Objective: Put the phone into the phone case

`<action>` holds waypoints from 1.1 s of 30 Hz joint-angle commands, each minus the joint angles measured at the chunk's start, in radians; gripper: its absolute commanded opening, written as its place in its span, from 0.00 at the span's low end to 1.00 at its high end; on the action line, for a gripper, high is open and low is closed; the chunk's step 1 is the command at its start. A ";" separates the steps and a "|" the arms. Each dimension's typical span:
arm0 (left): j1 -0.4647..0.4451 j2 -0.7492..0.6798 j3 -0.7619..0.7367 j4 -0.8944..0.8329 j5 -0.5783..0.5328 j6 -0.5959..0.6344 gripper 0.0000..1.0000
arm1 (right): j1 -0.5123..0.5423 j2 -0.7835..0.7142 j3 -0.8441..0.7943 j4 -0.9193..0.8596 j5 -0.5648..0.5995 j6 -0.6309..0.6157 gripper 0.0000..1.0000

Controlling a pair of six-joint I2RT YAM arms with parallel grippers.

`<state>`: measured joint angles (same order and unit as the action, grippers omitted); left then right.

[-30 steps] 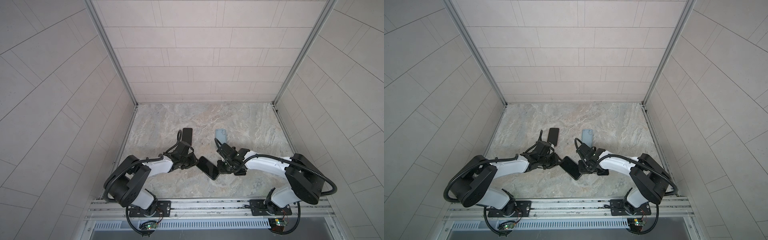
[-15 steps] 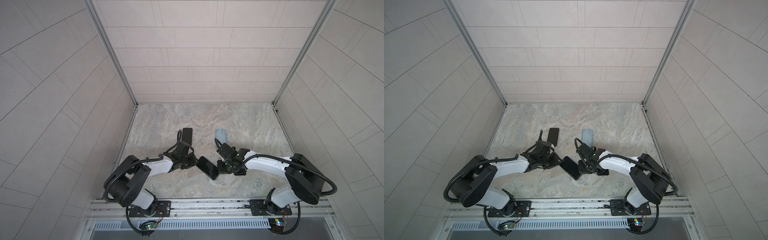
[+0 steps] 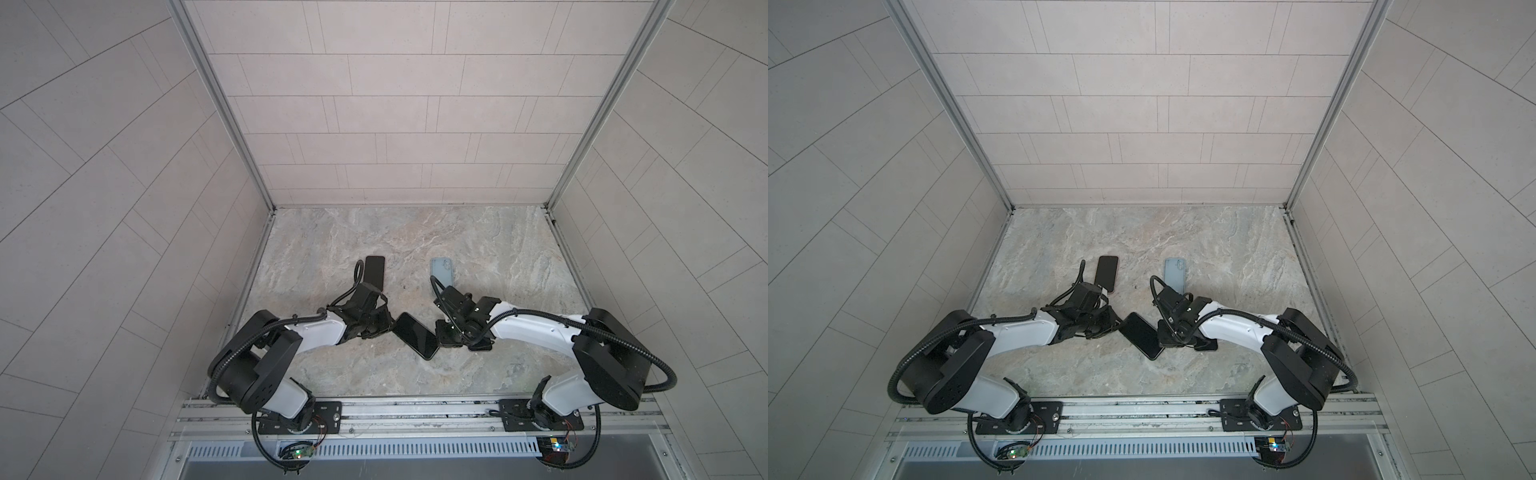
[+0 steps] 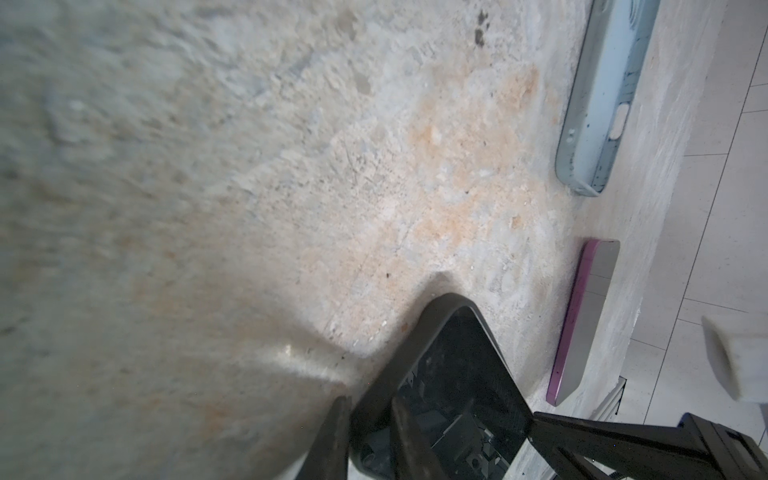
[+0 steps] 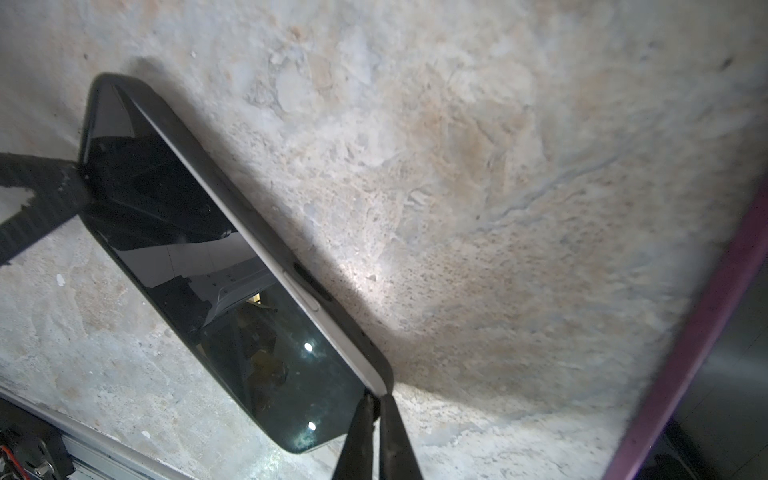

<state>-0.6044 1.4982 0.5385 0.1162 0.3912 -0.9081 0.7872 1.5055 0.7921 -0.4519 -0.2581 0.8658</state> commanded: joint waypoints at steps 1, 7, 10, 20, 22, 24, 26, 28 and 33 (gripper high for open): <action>-0.015 0.028 0.003 -0.024 0.012 0.003 0.24 | 0.020 0.072 -0.039 0.080 -0.017 0.008 0.08; -0.016 0.036 0.005 -0.025 0.013 0.004 0.24 | 0.023 0.107 -0.048 0.115 -0.035 0.021 0.08; -0.015 0.036 0.006 -0.024 0.014 0.005 0.24 | 0.024 0.123 -0.048 0.123 -0.039 0.024 0.08; -0.016 0.043 0.012 -0.027 0.018 0.008 0.24 | 0.024 0.161 -0.025 0.124 -0.047 0.019 0.08; -0.016 0.043 0.012 -0.026 0.018 0.006 0.24 | 0.024 0.168 -0.023 0.125 -0.049 0.019 0.08; -0.016 0.044 0.012 -0.026 0.020 0.007 0.24 | 0.024 0.175 -0.020 0.128 -0.050 0.019 0.08; -0.016 0.044 0.012 -0.027 0.020 0.008 0.24 | 0.024 0.182 -0.018 0.130 -0.050 0.018 0.08; -0.015 0.044 0.013 -0.026 0.020 0.008 0.24 | 0.025 0.189 -0.015 0.131 -0.050 0.018 0.08; -0.016 0.046 0.014 -0.026 0.020 0.009 0.24 | 0.024 0.218 -0.016 0.144 -0.054 0.018 0.08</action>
<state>-0.6044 1.5112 0.5499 0.1196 0.3840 -0.9073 0.7860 1.5734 0.8349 -0.4911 -0.2665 0.8768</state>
